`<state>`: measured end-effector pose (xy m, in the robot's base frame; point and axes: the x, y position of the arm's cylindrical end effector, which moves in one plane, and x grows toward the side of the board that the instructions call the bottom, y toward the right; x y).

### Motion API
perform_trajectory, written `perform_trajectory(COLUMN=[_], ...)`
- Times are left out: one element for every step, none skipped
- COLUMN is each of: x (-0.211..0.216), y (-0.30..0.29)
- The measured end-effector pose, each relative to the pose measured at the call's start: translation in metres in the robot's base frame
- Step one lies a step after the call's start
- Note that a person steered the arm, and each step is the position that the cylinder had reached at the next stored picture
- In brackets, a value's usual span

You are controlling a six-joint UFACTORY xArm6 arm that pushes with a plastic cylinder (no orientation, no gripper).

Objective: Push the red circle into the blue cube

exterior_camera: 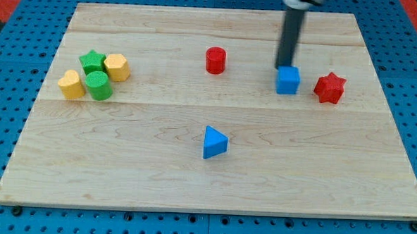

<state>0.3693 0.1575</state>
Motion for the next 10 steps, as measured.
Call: perform_trajectory(x=[-0.021, -0.083, -0.092, -0.076, -0.053, -0.015, 0.003, 0.005, 0.022, 0.121], y=[-0.014, -0.049, -0.117, -0.163, -0.183, -0.130, -0.058, -0.095, -0.162, -0.156])
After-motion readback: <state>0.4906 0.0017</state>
